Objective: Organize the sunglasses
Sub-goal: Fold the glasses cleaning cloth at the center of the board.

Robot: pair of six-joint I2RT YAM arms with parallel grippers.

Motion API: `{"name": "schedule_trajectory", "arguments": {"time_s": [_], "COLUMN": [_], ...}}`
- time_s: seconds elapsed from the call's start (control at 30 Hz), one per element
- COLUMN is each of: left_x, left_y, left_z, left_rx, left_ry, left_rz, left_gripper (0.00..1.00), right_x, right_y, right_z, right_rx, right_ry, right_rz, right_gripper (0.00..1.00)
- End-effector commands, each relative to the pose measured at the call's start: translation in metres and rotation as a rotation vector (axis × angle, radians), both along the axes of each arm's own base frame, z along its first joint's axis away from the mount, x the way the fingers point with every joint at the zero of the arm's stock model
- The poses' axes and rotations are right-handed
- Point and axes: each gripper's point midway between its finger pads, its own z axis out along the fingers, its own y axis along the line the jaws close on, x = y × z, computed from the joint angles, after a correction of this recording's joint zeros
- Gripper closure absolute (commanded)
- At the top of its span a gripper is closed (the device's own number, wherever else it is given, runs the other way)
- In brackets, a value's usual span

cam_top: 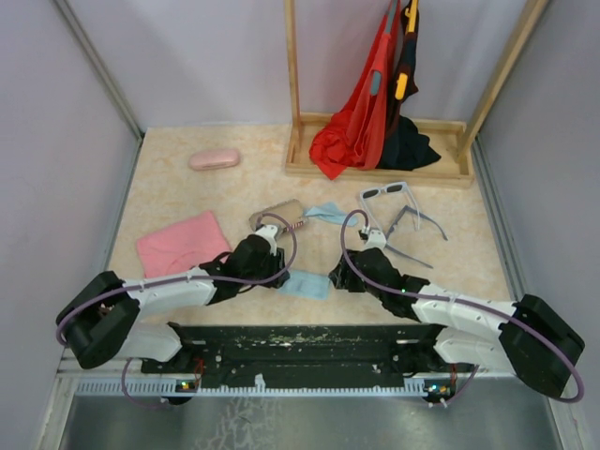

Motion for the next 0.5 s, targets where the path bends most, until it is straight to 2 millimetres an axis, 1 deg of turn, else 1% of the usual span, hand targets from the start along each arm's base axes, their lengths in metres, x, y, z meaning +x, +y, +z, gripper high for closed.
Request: {"name": "schedule_trajectory", "arguments": {"time_s": [0.0, 0.2, 0.33, 0.47], "left_x": [-0.014, -0.024, -0.028, -0.028], "left_y": [0.000, 0.002, 0.001, 0.005], "left_z": [-0.004, -0.016, -0.021, -0.023], "left_rx": [0.015, 0.056, 0.068, 0.078], "left_ry": [0.049, 0.078, 0.091, 0.090], "left_rz": [-0.037, -0.039, -0.041, -0.023], "left_gripper": [0.56, 0.58, 0.65, 0.71], "right_x": [0.006, 0.005, 0.005, 0.004], "right_y": [0.000, 0.002, 0.004, 0.005], "right_z": [0.010, 0.011, 0.013, 0.013], "right_rx": [0.043, 0.052, 0.054, 0.057], "right_ry": [-0.039, -0.036, -0.041, -0.040], "right_rz": [-0.028, -0.010, -0.004, 0.004], "right_gripper": [0.50, 0.50, 0.51, 0.52]}}
